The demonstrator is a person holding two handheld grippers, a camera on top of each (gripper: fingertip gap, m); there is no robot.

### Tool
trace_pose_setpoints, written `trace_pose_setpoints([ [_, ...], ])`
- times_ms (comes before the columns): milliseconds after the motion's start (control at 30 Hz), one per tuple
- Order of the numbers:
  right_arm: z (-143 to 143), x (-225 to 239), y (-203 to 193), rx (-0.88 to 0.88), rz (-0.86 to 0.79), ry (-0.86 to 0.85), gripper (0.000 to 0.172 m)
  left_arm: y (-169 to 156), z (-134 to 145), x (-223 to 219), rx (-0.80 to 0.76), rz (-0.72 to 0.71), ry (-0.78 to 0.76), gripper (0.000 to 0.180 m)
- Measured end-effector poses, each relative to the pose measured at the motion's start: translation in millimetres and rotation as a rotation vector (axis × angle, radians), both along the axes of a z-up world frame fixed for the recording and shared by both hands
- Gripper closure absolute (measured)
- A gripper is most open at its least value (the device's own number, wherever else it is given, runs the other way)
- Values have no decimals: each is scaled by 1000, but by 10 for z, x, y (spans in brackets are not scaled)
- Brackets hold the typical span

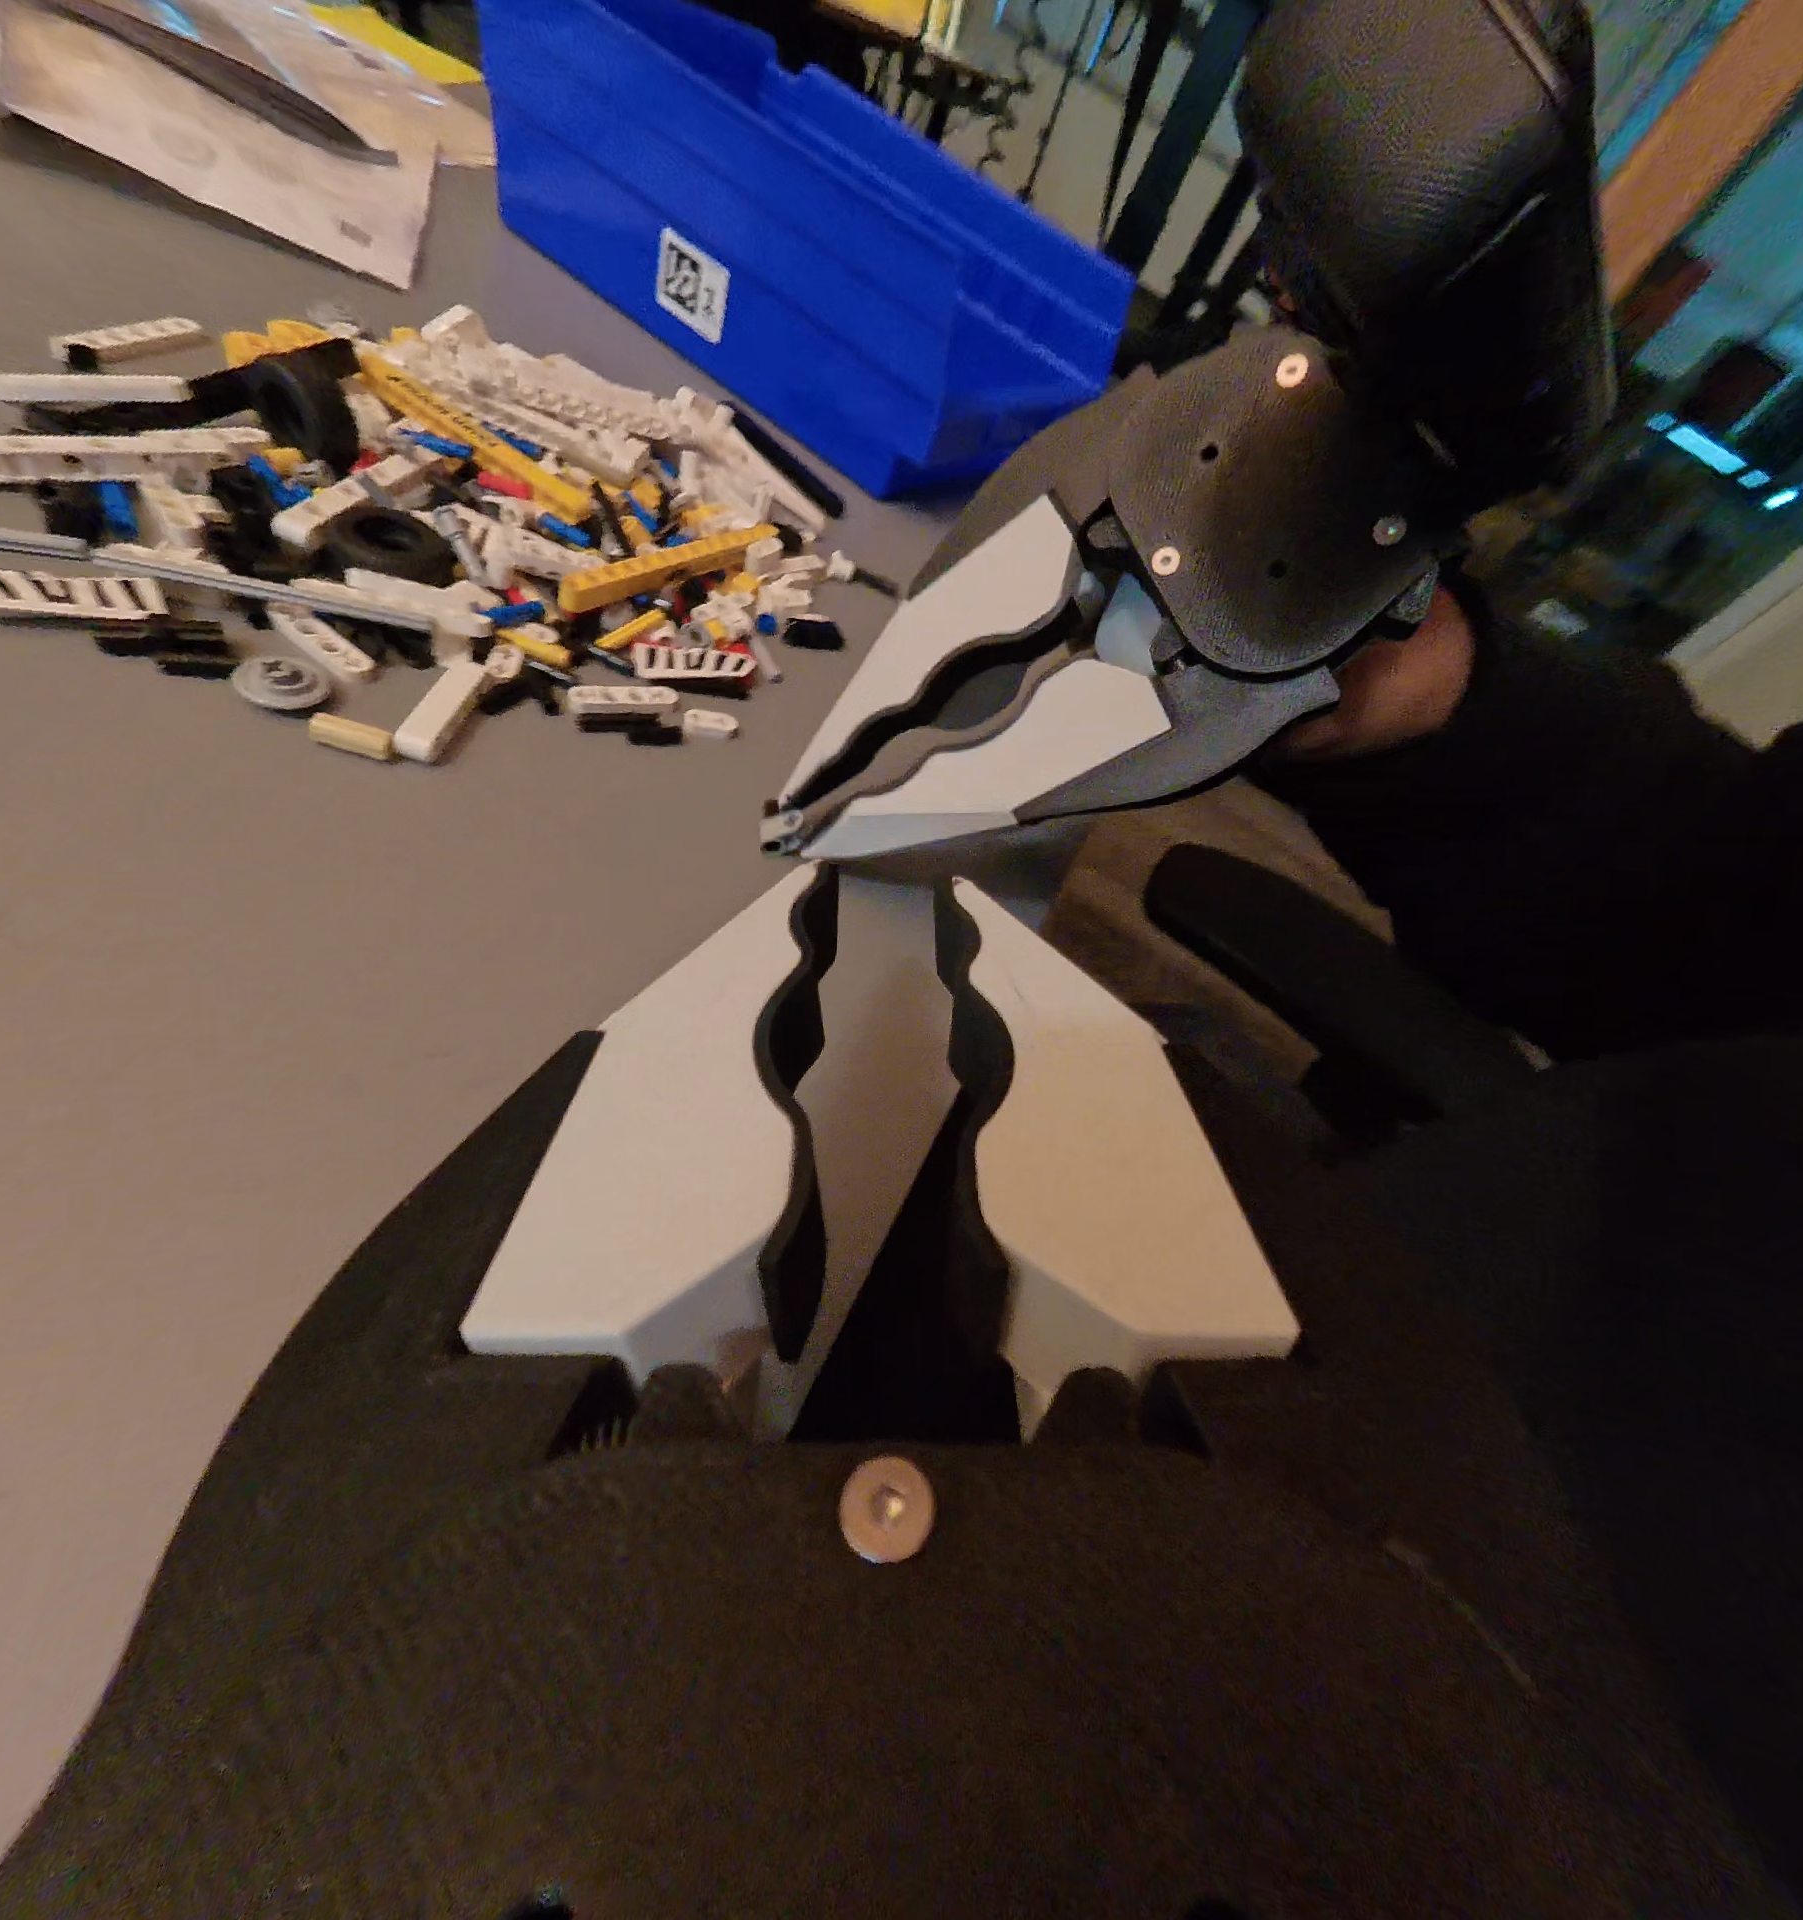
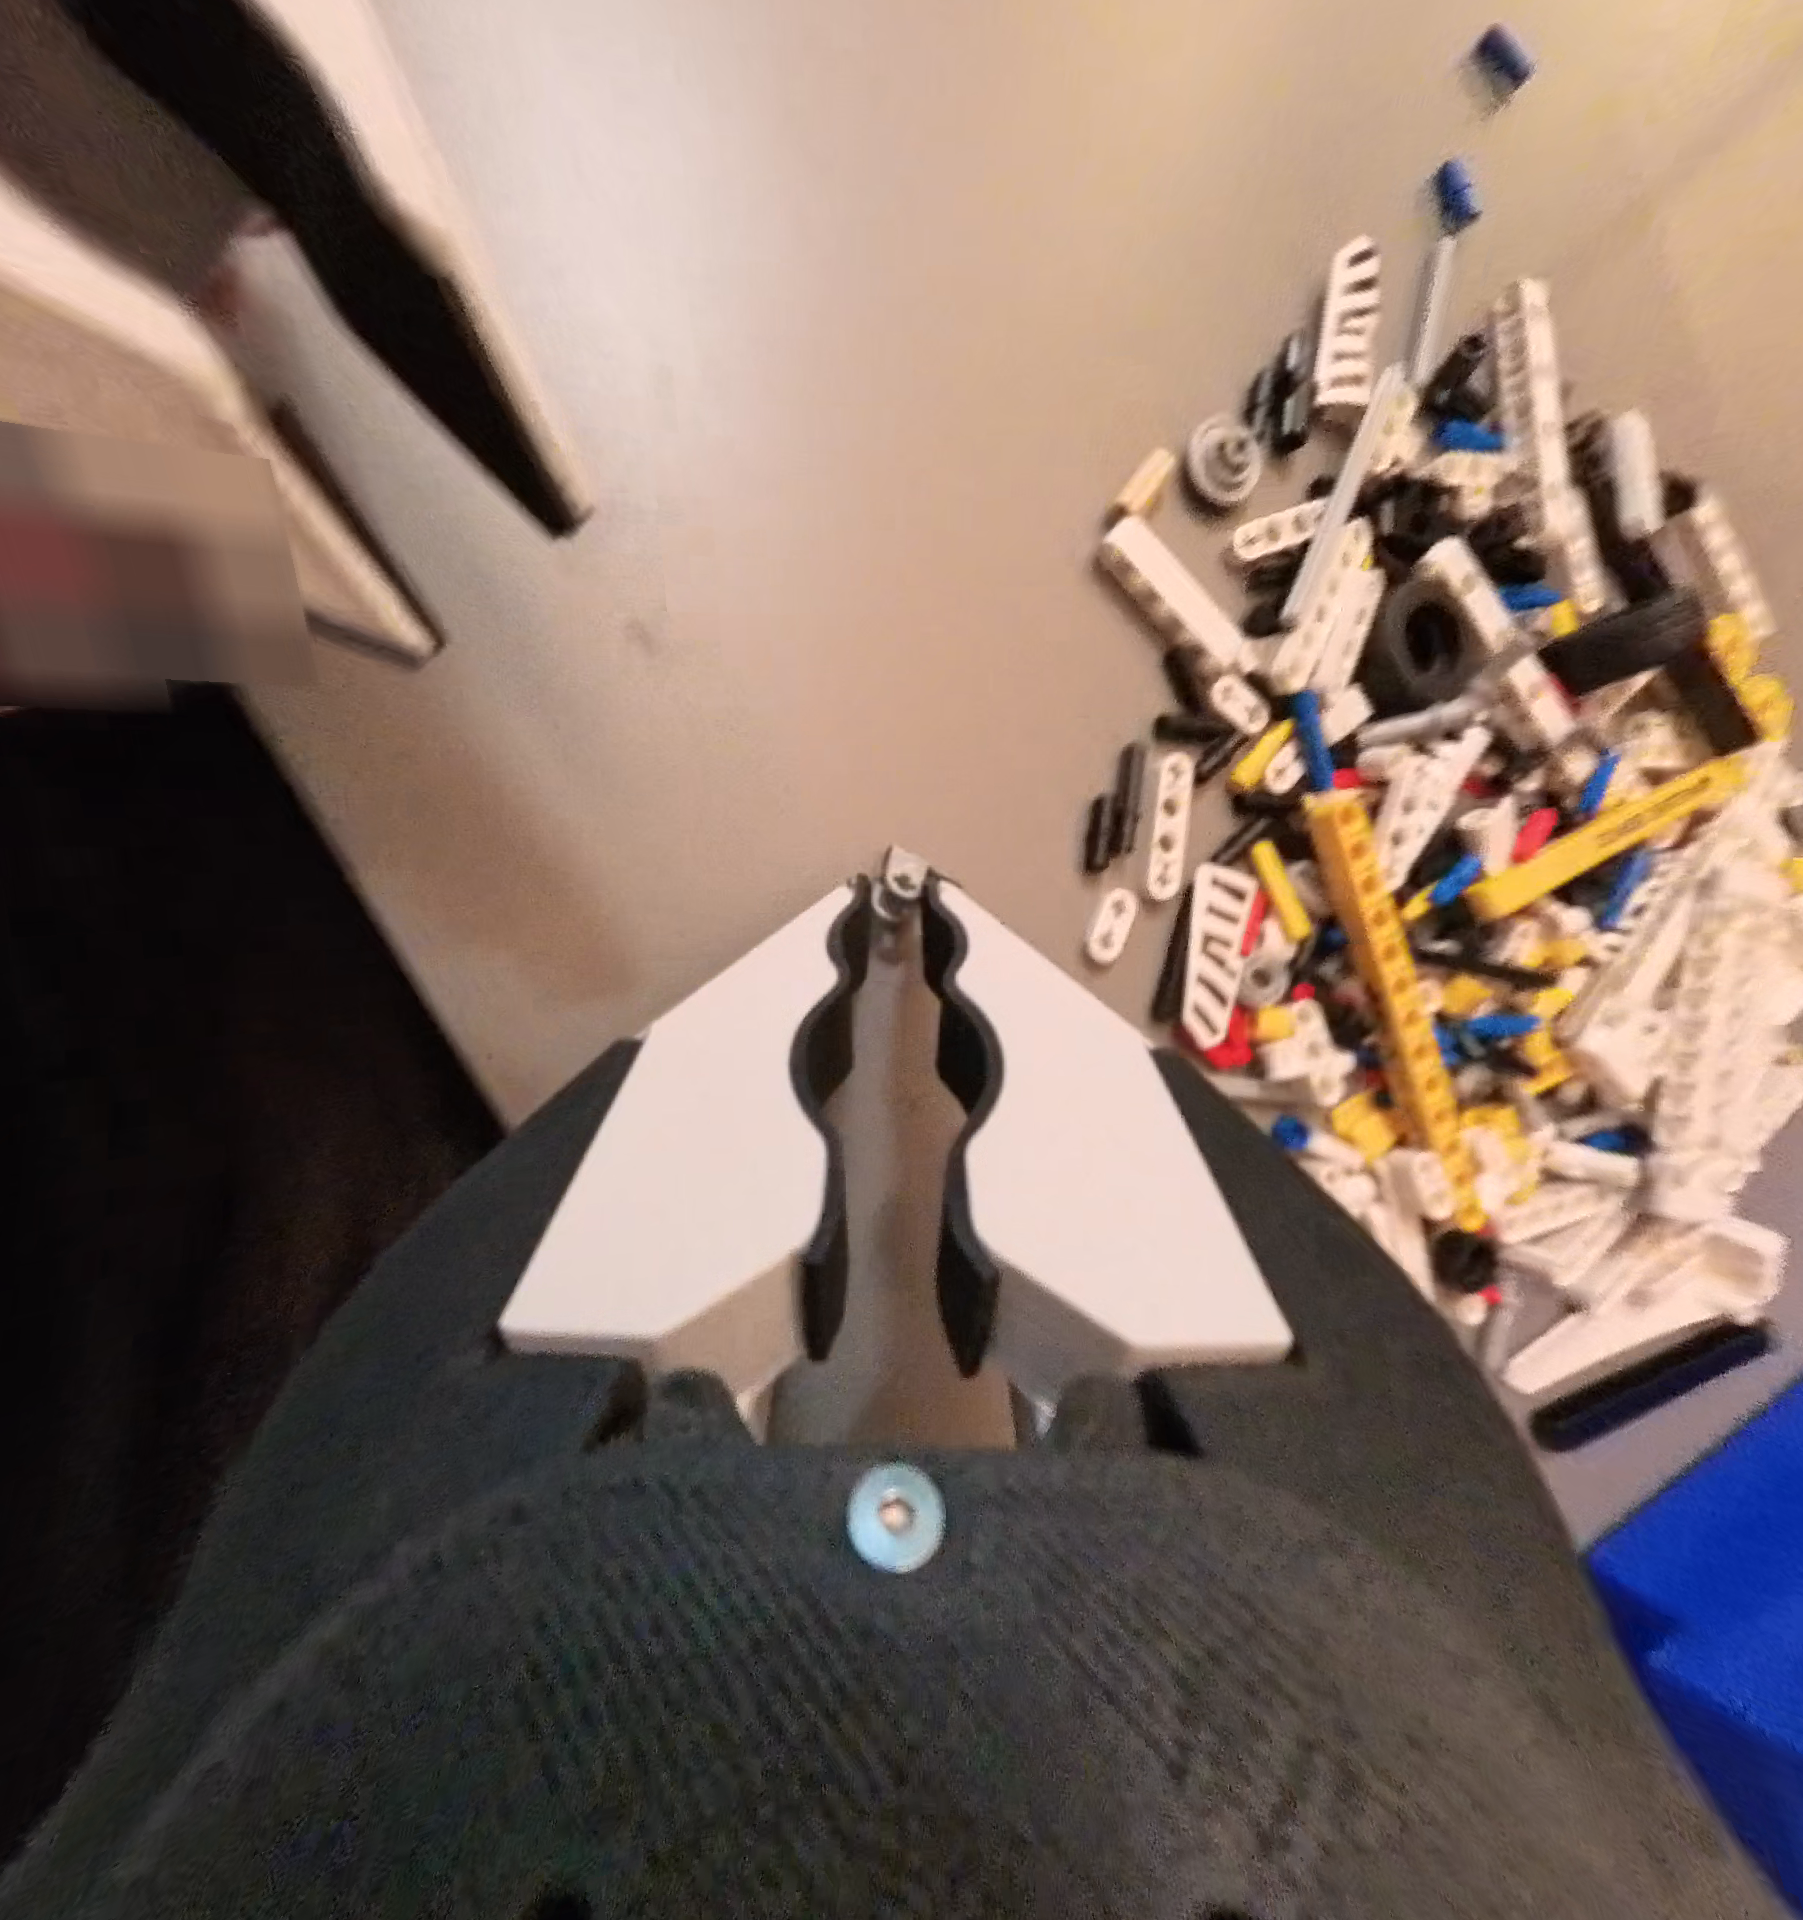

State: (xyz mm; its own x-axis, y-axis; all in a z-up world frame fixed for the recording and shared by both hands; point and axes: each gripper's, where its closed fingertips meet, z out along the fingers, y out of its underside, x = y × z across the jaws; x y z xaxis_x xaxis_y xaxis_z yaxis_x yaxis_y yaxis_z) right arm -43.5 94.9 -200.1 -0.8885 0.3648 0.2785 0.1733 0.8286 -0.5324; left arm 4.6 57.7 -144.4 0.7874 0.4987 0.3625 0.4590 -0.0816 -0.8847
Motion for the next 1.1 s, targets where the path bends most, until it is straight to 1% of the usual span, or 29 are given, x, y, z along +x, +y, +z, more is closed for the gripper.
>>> trace_pose_setpoints([
  [100, -34, -79, -162, 65, 17, 43, 165, -116, -91, -52, -87, 54, 44, 164],
  [167, -23, -59, -266, 86, 70, 57, 159, -187, -127, -74, -112, 78, 56, 164],
  [233, 5, -16, -352, 65, 115, 48, 147, -229, -151, -87, -104, 82, 41, 164],
  [267, 21, -16, -360, 54, 117, 37, 147, -245, -164, -96, -95, 82, 25, 164],
  [367, 60, -69, -288, 11, 64, -9, 148, -288, -187, -125, -66, 81, -11, 164],
  [467, 41, -116, -194, -75, -51, -120, 148, -299, -190, -139, -38, 77, -31, 164],
  [500, 27, -97, -200, -121, -76, -173, 150, -292, -192, -141, -30, 73, -38, 164],
  [567, -29, -26, -235, -185, -90, -263, 160, -269, -214, -147, -24, 64, -55, 164],
  [600, -43, -22, -250, -204, -94, -265, 164, -259, -231, -150, -27, 61, -68, 164],
  [667, -44, -30, -265, -207, -75, -218, 167, -236, -254, -158, -41, 56, -85, 163],
  [767, -30, -76, -268, -136, -13, -52, 168, -211, -296, -192, -84, 66, -81, 163],
  [900, 17, -4, -375, 1, 162, 197, 168, -155, -333, -206, -146, 73, -42, 163],
  [967, 79, 27, -446, 53, 249, 330, 168, -135, -362, -210, -166, 77, -49, 169],
  [1033, 82, 102, -515, 102, 352, 421, 168, -134, -372, -213, -159, 78, -73, 180],
  [1100, 20, 120, -514, 192, 420, 491, 168, -170, -381, -240, -151, 97, -99, 178],
])
